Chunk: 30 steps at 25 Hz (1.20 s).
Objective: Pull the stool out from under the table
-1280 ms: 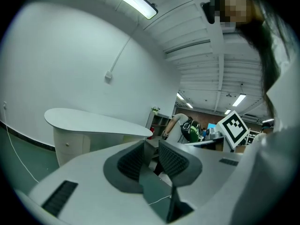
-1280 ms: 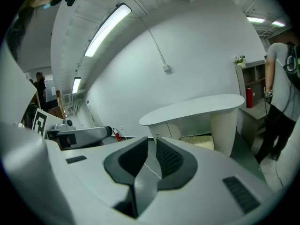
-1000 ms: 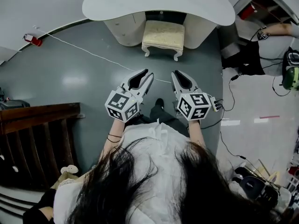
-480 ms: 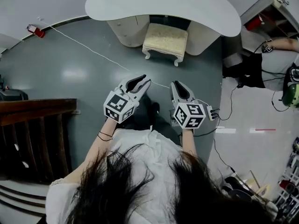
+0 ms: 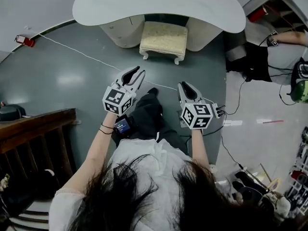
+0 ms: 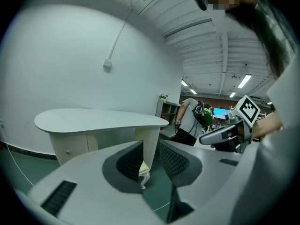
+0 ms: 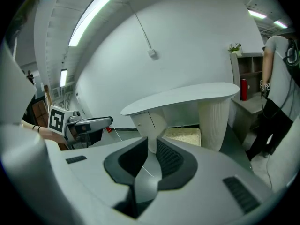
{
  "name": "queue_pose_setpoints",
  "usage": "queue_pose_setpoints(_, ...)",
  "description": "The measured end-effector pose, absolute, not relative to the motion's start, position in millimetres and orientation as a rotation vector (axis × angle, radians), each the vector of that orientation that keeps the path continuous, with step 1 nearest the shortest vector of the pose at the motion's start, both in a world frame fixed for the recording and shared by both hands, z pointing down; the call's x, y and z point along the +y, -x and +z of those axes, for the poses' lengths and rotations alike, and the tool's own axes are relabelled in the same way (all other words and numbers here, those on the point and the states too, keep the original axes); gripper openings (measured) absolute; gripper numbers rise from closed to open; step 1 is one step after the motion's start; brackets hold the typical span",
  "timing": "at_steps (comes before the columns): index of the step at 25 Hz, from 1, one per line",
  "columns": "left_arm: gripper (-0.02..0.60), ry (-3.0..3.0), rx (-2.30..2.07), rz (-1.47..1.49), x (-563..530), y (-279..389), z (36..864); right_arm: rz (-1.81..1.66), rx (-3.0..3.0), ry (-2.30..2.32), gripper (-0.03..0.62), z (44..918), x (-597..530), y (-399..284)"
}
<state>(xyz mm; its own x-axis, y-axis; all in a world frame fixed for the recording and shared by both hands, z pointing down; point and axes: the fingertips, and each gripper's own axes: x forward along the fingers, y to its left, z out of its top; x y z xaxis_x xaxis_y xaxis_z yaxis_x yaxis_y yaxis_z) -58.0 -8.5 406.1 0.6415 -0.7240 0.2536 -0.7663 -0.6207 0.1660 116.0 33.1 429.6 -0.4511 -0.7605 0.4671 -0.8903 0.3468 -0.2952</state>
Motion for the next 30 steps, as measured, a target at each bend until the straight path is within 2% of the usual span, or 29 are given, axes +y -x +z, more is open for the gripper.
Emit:
queue_pose_setpoints(11,0.107,-2.490,-1.131,0.429,-85,97,531,0.829,-2.256,-1.521,0.067,530,-52,-141)
queue_pose_setpoints(27,0.110,-2.341,-0.961,0.642,-194,108,692,1.108,-2.027,-1.461,0.069,696,-156,-186)
queue_pose_setpoints(30,0.149,-2.216,-0.942,0.650,-209,110,729,1.151,-1.984,-1.452,0.071,718,-163,-197)
